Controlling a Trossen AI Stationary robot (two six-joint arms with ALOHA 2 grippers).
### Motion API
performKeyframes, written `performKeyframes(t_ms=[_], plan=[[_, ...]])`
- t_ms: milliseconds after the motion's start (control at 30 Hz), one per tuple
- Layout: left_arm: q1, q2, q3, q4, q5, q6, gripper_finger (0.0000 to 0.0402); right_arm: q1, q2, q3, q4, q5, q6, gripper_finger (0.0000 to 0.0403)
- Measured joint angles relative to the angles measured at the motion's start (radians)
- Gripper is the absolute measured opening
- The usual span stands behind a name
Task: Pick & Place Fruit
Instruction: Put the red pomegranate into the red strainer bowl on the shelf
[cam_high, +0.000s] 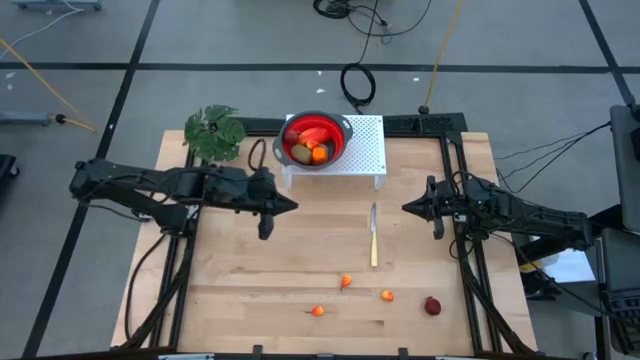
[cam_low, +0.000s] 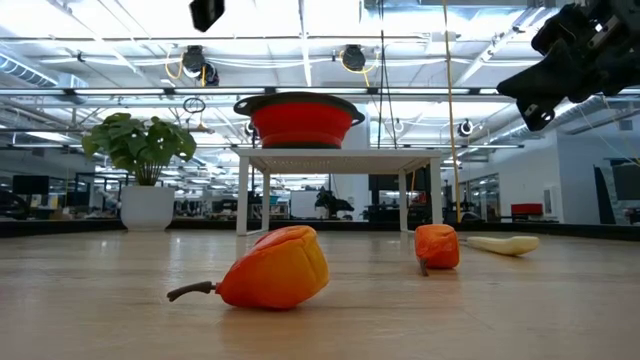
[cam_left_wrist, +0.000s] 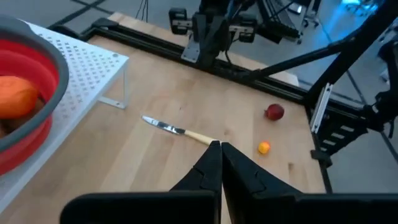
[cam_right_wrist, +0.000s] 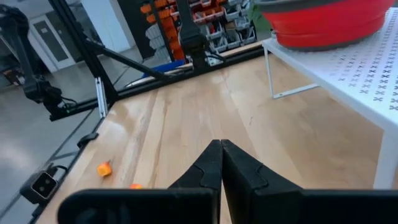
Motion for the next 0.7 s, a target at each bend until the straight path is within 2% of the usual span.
performKeyframes(t_ms=[233,500,700], plan=[[-0.014,-0.128,-0.125,0.001,-0.028,-0.001,0.0004,0.000,0.000,0.000,0.003,0.000,0.049,0.0000],[-0.020,-0.297,-0.289,0.118,-0.043,0.013,0.0005,0.000,0.000,0.000,0.032,0.000,0.073,0.0000],[-0.020,-0.418,-0.391,0.130,-0.060,0.016,0.0002,0.000,0.000,0.000,0.032,0.001,0.094,0.0000]])
